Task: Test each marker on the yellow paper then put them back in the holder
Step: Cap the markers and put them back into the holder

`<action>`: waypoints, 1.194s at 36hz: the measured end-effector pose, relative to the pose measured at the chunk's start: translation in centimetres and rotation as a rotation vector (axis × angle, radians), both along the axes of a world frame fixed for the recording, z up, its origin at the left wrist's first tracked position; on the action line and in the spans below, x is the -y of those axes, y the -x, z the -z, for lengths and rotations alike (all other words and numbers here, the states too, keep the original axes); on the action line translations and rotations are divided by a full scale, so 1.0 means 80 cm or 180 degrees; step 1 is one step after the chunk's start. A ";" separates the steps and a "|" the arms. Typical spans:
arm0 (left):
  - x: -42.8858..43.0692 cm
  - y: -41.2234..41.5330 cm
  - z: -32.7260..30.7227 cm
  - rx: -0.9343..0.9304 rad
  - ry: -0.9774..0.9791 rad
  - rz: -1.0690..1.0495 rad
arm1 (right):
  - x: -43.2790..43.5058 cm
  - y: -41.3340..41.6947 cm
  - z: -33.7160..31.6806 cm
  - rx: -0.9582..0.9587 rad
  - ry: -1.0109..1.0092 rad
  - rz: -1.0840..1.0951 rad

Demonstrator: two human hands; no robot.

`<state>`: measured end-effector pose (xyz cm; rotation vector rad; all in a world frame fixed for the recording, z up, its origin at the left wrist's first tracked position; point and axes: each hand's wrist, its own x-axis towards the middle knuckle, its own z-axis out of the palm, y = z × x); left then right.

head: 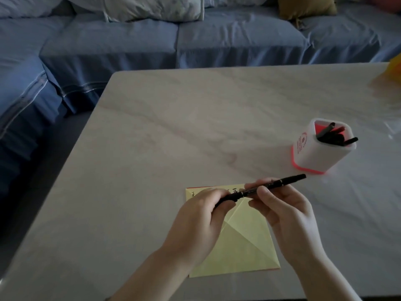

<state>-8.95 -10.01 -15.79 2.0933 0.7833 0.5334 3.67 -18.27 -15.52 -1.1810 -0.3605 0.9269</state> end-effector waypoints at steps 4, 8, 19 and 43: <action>0.003 0.001 -0.002 0.0069 0.0514 -0.0052 | 0.001 0.001 -0.003 0.0102 -0.0070 -0.0162; 0.001 -0.002 -0.012 0.0223 0.1244 -0.0039 | 0.001 0.000 -0.002 0.0116 -0.0343 -0.0272; 0.001 -0.009 -0.010 0.0295 0.1959 -0.0071 | -0.005 0.002 0.013 -0.0010 -0.0468 -0.0388; -0.020 -0.206 -0.006 -0.0083 0.0150 0.0502 | 0.055 -0.164 -0.045 0.2495 -0.0325 0.1416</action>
